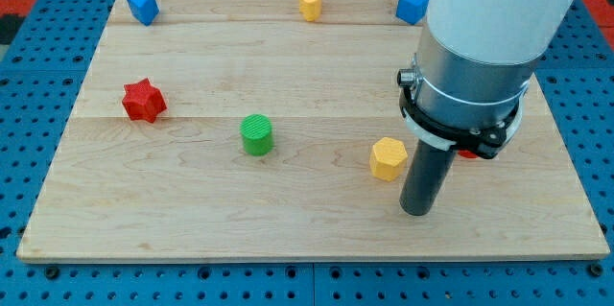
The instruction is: Move the arm right to the green circle
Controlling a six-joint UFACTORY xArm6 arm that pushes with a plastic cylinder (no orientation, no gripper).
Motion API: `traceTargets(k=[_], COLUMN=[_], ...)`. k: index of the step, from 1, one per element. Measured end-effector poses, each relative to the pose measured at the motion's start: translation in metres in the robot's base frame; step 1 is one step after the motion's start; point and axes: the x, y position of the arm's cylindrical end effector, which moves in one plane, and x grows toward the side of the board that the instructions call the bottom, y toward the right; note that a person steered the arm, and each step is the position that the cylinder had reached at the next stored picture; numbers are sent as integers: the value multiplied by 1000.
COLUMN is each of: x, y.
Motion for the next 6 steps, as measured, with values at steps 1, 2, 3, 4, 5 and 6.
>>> traceTargets(k=[1, 2, 3, 4, 5, 6], x=[0, 0, -22, -58, -68, -74], y=[0, -18, -48, -94, -119, -121])
